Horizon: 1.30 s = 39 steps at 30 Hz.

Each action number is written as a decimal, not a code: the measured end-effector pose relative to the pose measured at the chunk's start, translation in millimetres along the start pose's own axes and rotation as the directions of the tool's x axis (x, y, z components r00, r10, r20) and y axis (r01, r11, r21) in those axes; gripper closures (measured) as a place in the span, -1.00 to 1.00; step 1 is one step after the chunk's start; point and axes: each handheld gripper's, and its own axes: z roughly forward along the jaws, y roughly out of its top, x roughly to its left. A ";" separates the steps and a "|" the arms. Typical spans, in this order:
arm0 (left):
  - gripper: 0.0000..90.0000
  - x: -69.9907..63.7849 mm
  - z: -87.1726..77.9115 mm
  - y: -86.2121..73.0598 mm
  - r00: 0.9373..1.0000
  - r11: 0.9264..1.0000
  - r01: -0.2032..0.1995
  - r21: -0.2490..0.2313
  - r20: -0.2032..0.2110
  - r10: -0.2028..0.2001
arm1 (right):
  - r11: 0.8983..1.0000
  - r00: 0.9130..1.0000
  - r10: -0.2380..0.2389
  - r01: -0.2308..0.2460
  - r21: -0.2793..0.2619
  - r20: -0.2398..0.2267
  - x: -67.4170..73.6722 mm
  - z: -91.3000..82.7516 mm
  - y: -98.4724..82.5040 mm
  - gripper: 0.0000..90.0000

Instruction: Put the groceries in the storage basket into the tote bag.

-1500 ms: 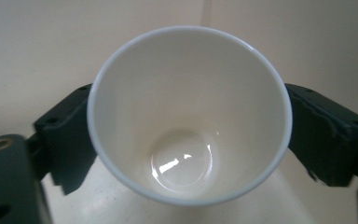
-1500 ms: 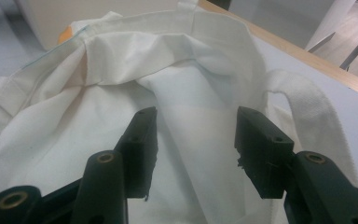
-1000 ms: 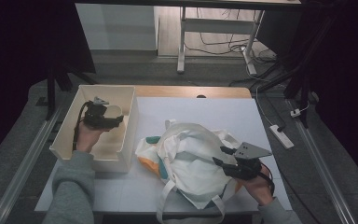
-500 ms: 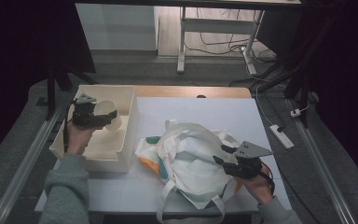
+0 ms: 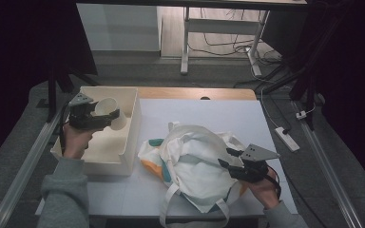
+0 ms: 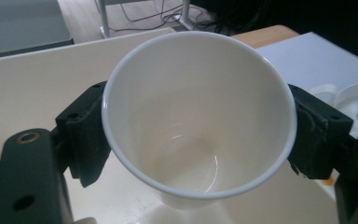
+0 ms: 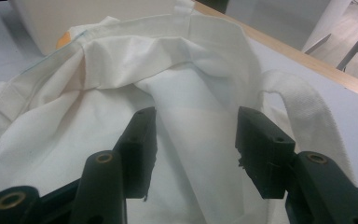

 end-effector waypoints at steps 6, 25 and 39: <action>-0.55 -5.5 -6.5 4.2 1.000 0.999 -0.001 -0.039 0.024 0.002 | 1.000 1.000 0.003 -0.003 0.006 -0.001 -0.4 1.5 -1.3 0.07; -0.55 -30.8 -29.9 25.6 0.996 0.983 -0.014 -0.185 0.081 0.029 | 1.000 1.000 0.003 -0.003 0.015 0.015 0.0 -2.7 -5.6 0.07; -0.55 -62.8 -26.1 35.4 0.972 0.974 -0.018 -0.224 0.223 0.069 | 1.000 1.000 0.010 -0.010 0.016 0.017 -0.6 -3.3 -5.7 0.07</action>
